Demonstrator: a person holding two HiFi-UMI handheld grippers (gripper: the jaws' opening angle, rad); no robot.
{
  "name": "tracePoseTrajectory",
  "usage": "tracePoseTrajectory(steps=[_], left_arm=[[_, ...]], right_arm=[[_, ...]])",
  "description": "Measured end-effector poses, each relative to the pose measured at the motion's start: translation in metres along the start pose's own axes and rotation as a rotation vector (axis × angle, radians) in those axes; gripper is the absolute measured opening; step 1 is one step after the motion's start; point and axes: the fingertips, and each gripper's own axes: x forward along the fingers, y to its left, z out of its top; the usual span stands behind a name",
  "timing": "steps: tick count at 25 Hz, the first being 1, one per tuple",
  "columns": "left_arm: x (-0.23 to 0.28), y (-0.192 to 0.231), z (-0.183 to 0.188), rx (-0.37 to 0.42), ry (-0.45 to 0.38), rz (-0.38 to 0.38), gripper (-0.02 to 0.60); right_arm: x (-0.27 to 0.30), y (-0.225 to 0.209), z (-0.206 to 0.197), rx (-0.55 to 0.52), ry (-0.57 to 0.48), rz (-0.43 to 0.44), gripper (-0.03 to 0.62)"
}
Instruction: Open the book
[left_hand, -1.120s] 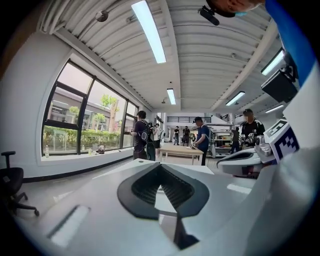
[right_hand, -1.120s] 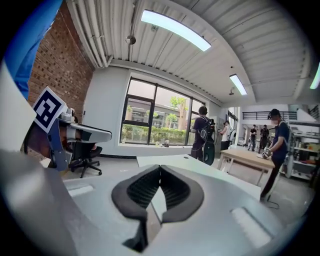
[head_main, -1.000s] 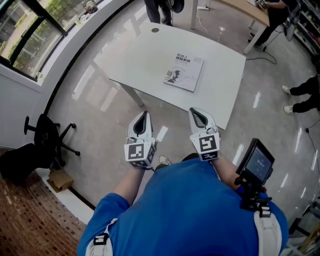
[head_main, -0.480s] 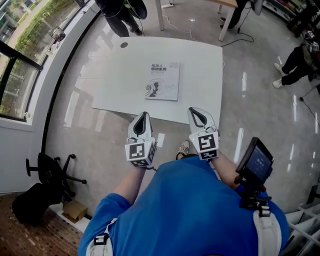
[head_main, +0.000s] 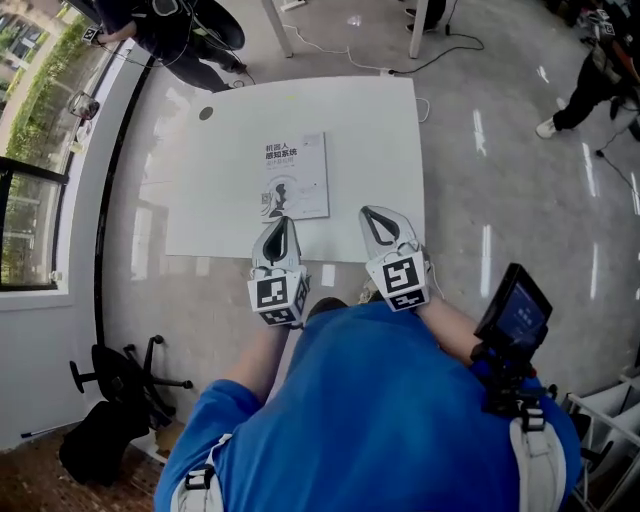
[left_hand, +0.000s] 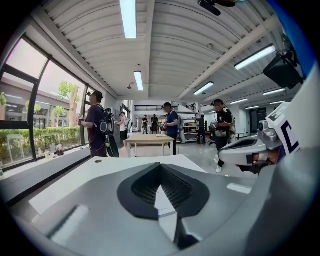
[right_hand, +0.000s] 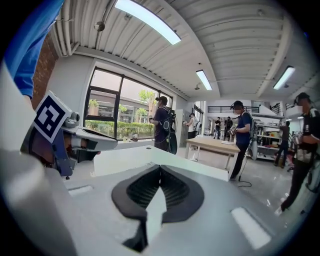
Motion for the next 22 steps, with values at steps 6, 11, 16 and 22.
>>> tracePoseTrajectory(steps=[6, 11, 16, 22], left_arm=[[0.026, -0.013, -0.014, 0.035, 0.077, -0.042, 0.002], [0.043, -0.013, -0.030, 0.069, 0.109, -0.069, 0.003], [0.056, 0.003, -0.043, 0.071, 0.143, -0.076, 0.003], [0.071, 0.039, -0.060, 0.063, 0.179, -0.108, 0.003]], right_arm=[[0.009, -0.013, -0.019, 0.041, 0.042, -0.005, 0.003], [0.023, -0.013, -0.031, 0.065, 0.079, 0.000, 0.003], [0.049, -0.008, -0.050, 0.121, 0.129, -0.001, 0.003], [0.090, 0.003, -0.072, 0.198, 0.208, -0.034, 0.003]])
